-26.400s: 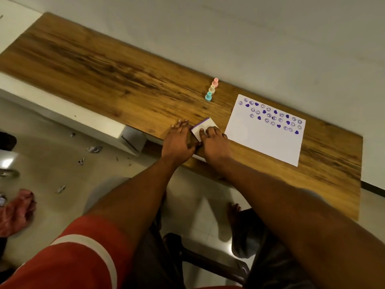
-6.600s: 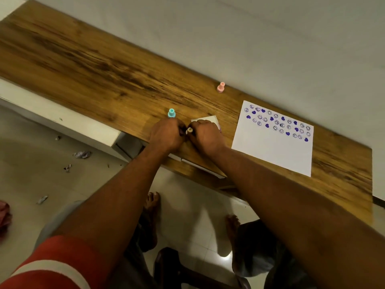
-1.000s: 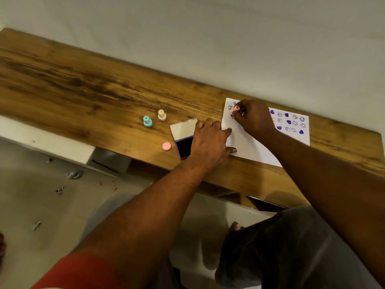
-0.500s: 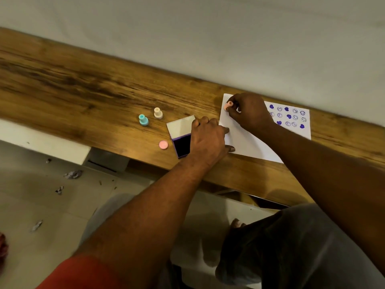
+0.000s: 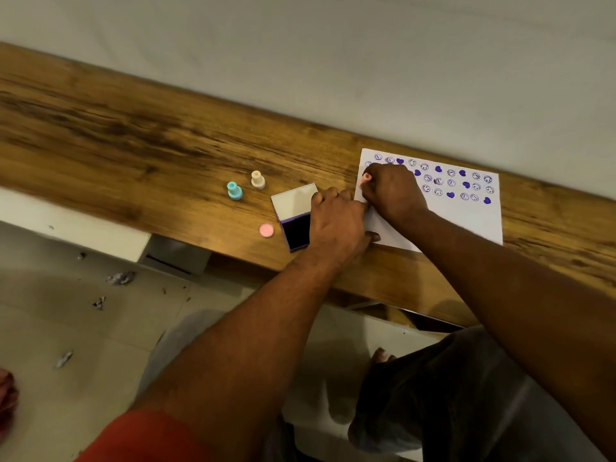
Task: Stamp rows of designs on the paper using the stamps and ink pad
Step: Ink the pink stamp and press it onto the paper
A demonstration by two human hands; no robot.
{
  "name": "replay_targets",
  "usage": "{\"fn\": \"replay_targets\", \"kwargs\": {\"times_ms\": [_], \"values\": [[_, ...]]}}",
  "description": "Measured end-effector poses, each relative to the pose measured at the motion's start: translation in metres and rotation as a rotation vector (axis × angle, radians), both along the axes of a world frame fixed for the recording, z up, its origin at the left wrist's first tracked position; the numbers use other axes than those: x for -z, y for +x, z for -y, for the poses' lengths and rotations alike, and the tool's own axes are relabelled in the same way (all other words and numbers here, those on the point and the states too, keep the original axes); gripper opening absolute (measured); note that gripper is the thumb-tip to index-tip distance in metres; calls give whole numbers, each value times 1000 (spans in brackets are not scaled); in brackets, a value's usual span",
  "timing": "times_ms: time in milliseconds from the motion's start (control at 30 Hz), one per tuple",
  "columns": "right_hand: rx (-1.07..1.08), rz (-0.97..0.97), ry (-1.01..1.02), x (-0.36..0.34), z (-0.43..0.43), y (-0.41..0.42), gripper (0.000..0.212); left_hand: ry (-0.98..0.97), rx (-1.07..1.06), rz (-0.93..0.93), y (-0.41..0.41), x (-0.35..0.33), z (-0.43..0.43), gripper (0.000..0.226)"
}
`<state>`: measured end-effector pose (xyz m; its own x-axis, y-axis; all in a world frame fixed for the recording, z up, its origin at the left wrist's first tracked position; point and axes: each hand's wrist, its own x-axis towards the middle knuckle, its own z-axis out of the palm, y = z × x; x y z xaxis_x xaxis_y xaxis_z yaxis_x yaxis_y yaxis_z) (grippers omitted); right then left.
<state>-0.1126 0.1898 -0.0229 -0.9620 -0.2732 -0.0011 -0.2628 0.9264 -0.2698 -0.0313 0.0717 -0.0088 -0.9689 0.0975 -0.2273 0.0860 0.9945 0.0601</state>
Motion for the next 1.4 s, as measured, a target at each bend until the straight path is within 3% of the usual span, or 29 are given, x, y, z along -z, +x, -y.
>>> {"fn": "replay_targets", "kwargs": {"times_ms": [333,400,533,633,967,1167,1400], "values": [[10,67,-8,-10,-1,-1,27,22,50,-72,5,4,6,71],[127,71,-197,-17,-6,-3,25,57,74,-98,7,1,12,72],[517,171,-969,-30,-21,2,20,149,48,-211,11,-6,35,67],[632,195,-1111,-29,-33,13,12,212,19,-279,21,-6,60,62],[604,201,-908,-20,-8,44,30,311,-106,-340,64,-2,144,61],[121,143,-531,-37,49,69,32,288,-240,-194,78,1,172,80],[-275,182,-235,-38,105,86,33,288,-314,-94,82,10,181,63]]}}
